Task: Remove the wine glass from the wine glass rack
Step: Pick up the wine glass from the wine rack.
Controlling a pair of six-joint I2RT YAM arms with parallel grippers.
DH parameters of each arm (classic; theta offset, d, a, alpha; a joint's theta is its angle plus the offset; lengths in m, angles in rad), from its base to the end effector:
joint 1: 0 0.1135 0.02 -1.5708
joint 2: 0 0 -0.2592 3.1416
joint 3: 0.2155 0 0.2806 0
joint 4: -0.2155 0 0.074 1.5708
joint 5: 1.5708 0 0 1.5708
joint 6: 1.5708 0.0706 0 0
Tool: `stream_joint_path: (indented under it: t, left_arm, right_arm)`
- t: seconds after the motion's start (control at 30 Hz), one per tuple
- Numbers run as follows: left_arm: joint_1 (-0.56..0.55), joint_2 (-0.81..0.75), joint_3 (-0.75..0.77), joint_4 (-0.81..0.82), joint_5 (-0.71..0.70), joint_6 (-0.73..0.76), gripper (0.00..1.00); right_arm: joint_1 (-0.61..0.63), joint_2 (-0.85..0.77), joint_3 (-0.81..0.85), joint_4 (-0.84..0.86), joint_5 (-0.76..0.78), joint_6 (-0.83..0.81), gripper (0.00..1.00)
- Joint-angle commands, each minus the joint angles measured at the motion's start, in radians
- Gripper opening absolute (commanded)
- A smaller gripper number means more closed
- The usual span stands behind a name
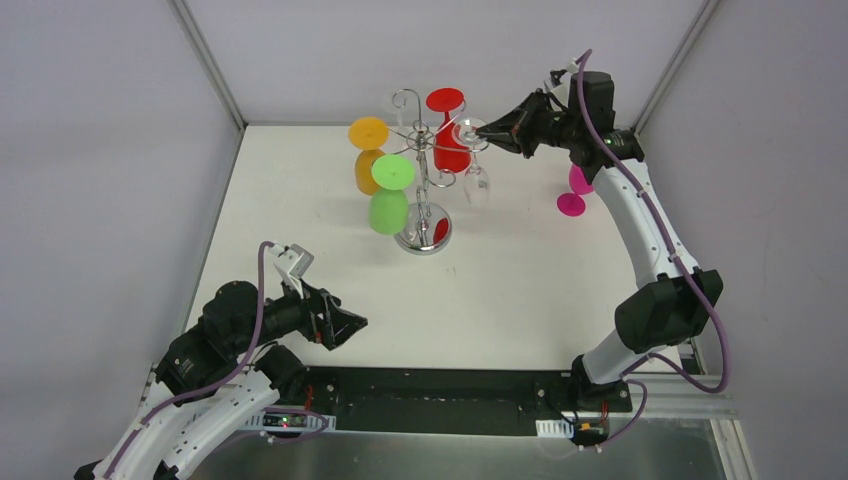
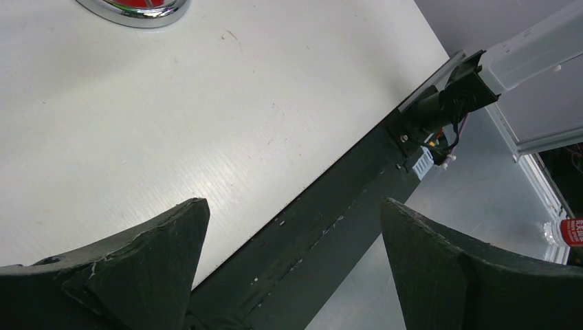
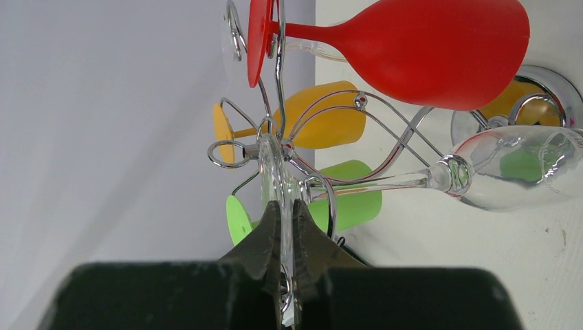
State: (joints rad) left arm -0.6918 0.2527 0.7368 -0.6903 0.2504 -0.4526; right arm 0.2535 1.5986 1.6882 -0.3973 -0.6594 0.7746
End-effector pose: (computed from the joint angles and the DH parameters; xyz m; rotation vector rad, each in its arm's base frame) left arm 0.0836 -0.0920 0.3298 0.4161 1.8477 -1.0282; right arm 0.3943 0.1468 0.4176 0.0311 2.0311 1.2959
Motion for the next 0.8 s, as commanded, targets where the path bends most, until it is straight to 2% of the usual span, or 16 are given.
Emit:
stream_joint_path:
  t: [0.0,0.77]
  left_arm:
    - [0.009,-0.007,-0.002,0.018,-0.017,0.014,0.99]
    - [0.009,-0.010,-0.003,0.017,-0.024,0.011,0.99]
  right_arm:
    - [0.007,-0.035,-0.006,0.041,-0.009,0.013,0.00]
    - [-0.055,-0.143,-0.116,0.128,-0.052,0.071,0.00]
